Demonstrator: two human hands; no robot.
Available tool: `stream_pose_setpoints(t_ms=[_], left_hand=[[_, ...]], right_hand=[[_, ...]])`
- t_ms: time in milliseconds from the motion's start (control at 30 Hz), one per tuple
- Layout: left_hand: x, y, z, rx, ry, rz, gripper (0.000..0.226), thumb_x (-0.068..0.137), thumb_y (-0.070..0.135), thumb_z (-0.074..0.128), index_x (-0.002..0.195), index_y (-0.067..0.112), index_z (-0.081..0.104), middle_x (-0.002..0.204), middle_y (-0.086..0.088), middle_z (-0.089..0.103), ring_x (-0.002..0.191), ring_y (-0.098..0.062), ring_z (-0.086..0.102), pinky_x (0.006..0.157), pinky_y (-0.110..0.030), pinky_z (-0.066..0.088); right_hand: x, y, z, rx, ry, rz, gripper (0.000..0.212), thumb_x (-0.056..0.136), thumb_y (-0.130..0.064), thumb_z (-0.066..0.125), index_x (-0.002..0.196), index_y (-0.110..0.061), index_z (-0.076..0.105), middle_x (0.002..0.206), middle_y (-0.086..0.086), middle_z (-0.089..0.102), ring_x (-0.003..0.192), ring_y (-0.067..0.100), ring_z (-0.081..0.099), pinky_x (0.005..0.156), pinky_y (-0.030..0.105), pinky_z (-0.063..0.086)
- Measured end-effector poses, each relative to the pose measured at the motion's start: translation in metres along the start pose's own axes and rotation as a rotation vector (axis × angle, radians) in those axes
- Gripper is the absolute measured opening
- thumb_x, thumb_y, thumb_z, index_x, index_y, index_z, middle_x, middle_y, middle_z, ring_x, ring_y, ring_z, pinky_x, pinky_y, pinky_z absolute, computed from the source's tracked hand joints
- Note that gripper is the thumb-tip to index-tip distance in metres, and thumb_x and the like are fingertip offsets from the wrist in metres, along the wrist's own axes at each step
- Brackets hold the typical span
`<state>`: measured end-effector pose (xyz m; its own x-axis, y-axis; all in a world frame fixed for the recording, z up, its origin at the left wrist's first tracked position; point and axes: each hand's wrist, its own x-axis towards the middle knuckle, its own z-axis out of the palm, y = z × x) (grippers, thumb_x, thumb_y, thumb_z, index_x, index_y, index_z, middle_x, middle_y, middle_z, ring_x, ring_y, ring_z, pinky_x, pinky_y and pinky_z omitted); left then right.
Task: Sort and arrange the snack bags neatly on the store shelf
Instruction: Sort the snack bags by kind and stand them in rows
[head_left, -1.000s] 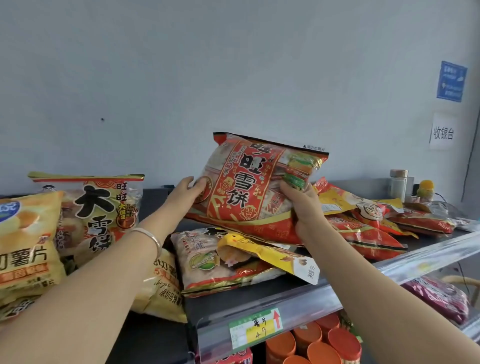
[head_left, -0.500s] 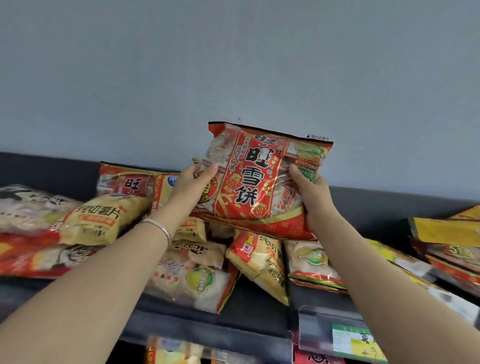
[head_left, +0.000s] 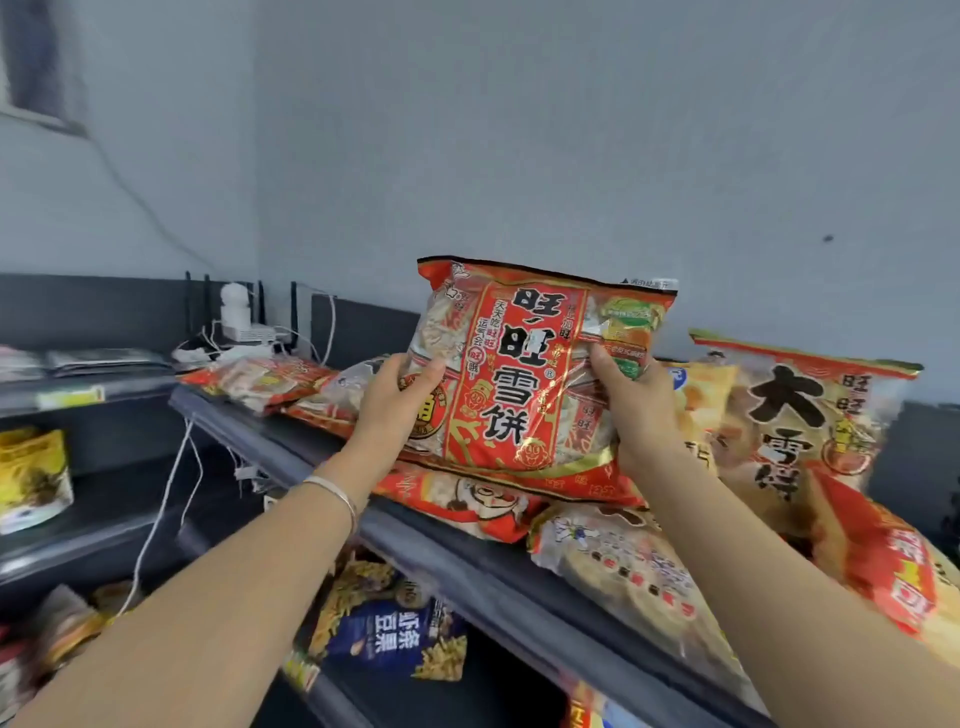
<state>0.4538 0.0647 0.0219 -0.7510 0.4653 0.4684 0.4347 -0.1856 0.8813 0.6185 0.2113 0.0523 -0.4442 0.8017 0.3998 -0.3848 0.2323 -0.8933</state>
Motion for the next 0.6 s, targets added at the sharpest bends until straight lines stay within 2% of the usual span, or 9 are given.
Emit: stream_pose_setpoints(t_ms=[67,133,233,433,600], left_hand=[[0.019,-0.014,-0.031,0.003,0.031,-0.02,0.06,0.088,0.051,0.054,0.135,0.015,0.043,0.137,-0.001,0.048,0.124,-0.019,0.047,0.104,-0.037,0.038],[0.039,-0.028,-0.066,-0.012,0.054,-0.041,0.067,0.086,0.053,0.055,0.139,0.016,0.038,0.141,-0.001,0.043,0.128,-0.02,0.043,0.107,-0.04,0.035],[0.07,-0.046,-0.113,-0.014,0.046,-0.071,0.077,0.079,0.063,0.057,0.139,0.02,0.038,0.139,-0.003,0.048,0.124,-0.022,0.049,0.105,-0.047,0.038],[0.124,-0.084,-0.179,-0.03,0.126,-0.099,0.045,0.09,0.047,0.053,0.127,0.023,0.041,0.124,-0.001,0.054,0.11,-0.02,0.056,0.092,-0.037,0.046],[0.172,-0.114,-0.214,-0.098,0.2,-0.062,0.057,0.087,0.052,0.055,0.135,0.027,0.038,0.133,-0.002,0.051,0.117,-0.022,0.054,0.098,-0.047,0.046]], right_hand=[[0.006,0.012,0.039,-0.012,-0.019,-0.024,0.02,0.091,-0.029,0.064,0.106,-0.016,0.061,0.094,0.005,0.074,0.079,0.02,0.074,0.073,0.042,0.06],[0.015,0.026,0.081,0.001,-0.052,-0.035,0.024,0.092,-0.029,0.062,0.111,-0.014,0.06,0.097,0.005,0.074,0.081,0.021,0.074,0.076,0.045,0.06],[0.027,0.043,0.141,0.003,-0.069,-0.034,0.022,0.094,-0.028,0.059,0.111,-0.013,0.06,0.094,0.004,0.074,0.08,0.021,0.073,0.077,0.046,0.059],[0.056,0.08,0.236,-0.041,-0.078,-0.047,0.018,0.094,-0.032,0.058,0.106,-0.018,0.061,0.097,0.002,0.074,0.085,0.021,0.073,0.085,0.05,0.056],[0.088,0.097,0.297,-0.075,-0.104,-0.066,0.018,0.094,-0.036,0.057,0.103,-0.022,0.063,0.094,0.0,0.074,0.083,0.02,0.073,0.083,0.048,0.057]])
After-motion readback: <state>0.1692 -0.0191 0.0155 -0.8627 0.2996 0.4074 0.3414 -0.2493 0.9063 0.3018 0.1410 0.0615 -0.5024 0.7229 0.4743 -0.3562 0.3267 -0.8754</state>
